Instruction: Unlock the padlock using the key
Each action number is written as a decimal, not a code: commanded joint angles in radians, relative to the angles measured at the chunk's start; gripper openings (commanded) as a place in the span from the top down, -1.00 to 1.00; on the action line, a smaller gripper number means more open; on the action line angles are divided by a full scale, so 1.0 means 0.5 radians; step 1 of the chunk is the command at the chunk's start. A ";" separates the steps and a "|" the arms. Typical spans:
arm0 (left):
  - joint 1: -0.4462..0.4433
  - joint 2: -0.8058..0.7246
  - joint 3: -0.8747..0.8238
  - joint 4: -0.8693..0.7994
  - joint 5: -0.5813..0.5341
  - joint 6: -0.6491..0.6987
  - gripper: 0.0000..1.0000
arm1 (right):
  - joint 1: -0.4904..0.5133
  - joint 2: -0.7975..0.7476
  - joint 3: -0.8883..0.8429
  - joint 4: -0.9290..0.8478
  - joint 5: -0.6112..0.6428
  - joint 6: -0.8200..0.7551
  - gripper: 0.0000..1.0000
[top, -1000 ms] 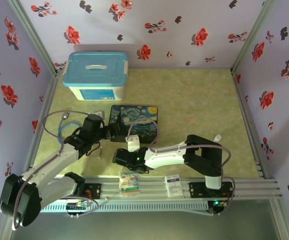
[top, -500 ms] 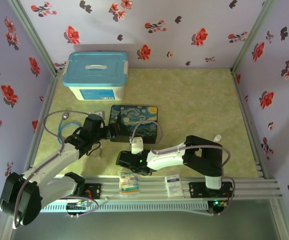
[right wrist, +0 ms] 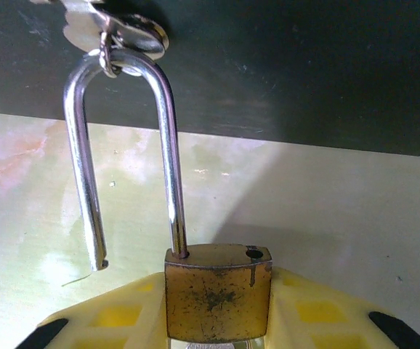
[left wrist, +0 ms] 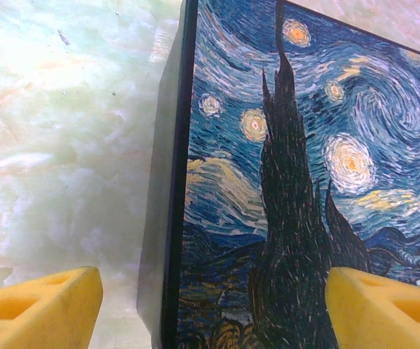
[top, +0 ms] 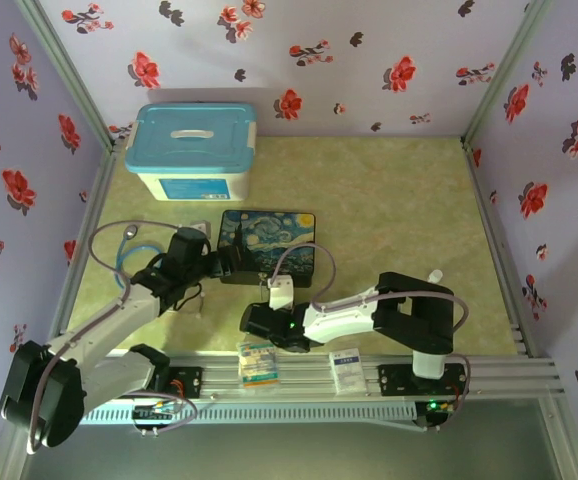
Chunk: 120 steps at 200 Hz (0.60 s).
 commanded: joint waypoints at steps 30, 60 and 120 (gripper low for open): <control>0.078 0.160 0.066 0.233 -0.061 0.066 -0.77 | -0.008 -0.133 -0.291 0.230 0.031 0.141 0.42; 0.078 0.381 0.136 0.399 0.113 0.102 -0.71 | -0.008 -0.213 -0.463 0.408 0.074 0.247 0.45; 0.060 0.481 0.019 0.504 0.134 0.029 -0.35 | -0.005 -0.141 -0.515 0.749 0.192 0.476 0.47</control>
